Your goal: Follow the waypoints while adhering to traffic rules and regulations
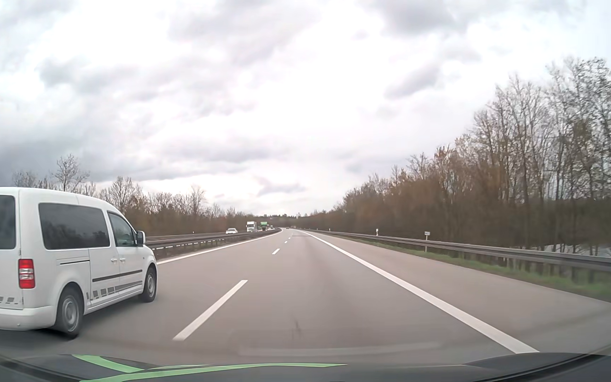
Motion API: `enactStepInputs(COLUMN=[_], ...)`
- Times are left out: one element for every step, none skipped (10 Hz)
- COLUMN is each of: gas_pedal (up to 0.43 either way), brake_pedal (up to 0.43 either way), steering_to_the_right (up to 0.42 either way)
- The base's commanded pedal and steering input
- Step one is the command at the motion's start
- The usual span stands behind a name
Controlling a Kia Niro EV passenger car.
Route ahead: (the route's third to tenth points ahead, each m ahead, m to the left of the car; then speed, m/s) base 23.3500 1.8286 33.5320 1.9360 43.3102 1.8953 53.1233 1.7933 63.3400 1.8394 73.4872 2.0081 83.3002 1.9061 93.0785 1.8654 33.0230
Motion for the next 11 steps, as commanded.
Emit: enactStepInputs(gas_pedal=[0.429,0.429,0.429,0.429,0.429,0.429,0.429,0.429,0.429,0.429,0.429], brake_pedal=[0.0,0.0,0.0,0.0,0.0,0.0,0.0,0.0,0.0,0.0,0.0], steering_to_the_right=[-0.002,-0.002,-0.002,-0.002,-0.003,-0.003,-0.003,-0.003,-0.003,-0.004,-0.004])
